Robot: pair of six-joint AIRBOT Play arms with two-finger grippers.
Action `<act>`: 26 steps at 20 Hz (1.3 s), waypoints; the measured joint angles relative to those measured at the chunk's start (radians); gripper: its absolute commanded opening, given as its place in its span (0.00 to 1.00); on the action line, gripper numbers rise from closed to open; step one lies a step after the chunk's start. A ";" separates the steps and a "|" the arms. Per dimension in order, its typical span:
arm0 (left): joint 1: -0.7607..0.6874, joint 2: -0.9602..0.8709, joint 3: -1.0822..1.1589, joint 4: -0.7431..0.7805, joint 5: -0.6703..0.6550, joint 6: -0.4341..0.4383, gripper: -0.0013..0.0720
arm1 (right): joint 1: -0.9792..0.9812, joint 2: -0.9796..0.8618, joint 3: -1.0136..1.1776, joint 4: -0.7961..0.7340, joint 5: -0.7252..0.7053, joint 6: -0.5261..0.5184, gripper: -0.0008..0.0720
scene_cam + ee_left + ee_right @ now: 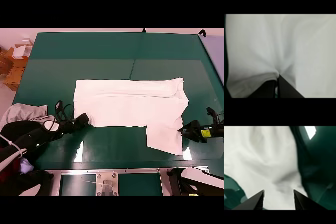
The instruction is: Fold the shirts.
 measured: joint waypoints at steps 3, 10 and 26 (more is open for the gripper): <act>0.000 0.000 0.000 0.000 -0.008 0.003 0.06 | -0.063 0.008 0.034 -0.001 0.034 -0.003 0.61; 0.000 0.000 0.000 0.002 -0.023 0.006 0.06 | -0.124 -0.025 -0.018 0.004 -0.063 -0.058 0.61; 0.000 0.000 0.000 0.002 -0.055 0.006 0.06 | 0.026 -0.089 -0.046 0.048 -0.078 -0.079 0.19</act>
